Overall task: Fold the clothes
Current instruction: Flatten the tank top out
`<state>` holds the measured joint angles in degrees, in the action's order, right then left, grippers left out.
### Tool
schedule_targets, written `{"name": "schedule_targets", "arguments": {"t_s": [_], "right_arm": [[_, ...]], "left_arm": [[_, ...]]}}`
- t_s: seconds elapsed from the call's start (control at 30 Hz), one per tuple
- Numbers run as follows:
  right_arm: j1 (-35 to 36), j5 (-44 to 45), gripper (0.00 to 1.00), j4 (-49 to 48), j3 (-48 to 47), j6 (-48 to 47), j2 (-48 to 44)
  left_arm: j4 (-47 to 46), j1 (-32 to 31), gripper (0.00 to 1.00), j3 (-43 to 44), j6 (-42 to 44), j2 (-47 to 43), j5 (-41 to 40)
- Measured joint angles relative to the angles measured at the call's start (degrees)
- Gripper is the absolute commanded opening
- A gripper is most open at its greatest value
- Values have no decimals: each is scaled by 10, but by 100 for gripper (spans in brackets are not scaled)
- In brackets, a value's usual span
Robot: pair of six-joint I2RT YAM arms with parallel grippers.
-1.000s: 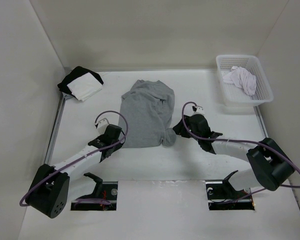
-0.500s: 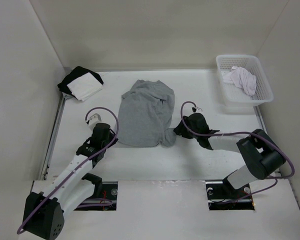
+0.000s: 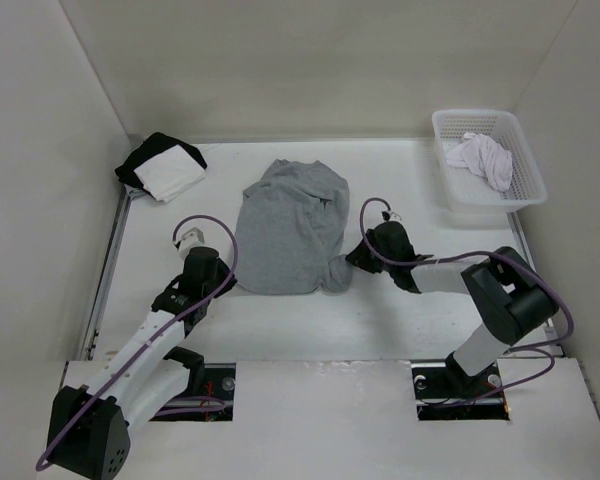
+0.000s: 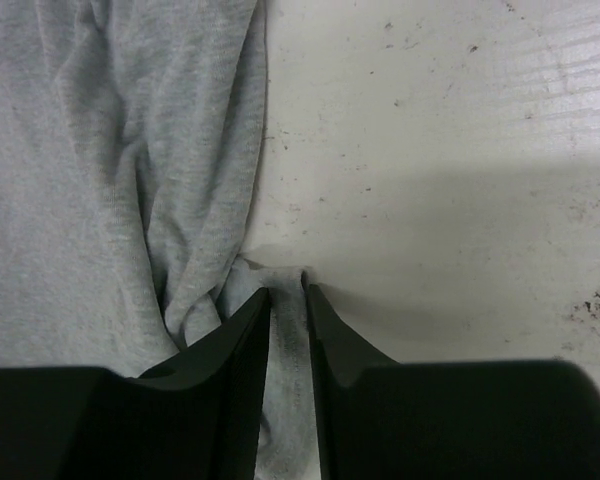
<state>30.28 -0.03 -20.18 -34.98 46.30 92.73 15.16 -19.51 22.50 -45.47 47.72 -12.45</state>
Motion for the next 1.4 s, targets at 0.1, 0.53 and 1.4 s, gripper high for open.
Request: {"name": "schedule_targets", "arguments": {"t_s": [0.1, 0.53, 1.4], "right_arm": [[-4, -3, 15, -4, -3, 5, 7], [-19, -3, 0, -60, 55, 30, -25], [410, 469, 0, 213, -471, -363, -506]], "left_arm": [[-1, 0, 3, 0, 1, -1, 6], [-14, 4, 2, 0, 1, -20, 16], [-118, -3, 0, 534, 34, -95, -27]]}}
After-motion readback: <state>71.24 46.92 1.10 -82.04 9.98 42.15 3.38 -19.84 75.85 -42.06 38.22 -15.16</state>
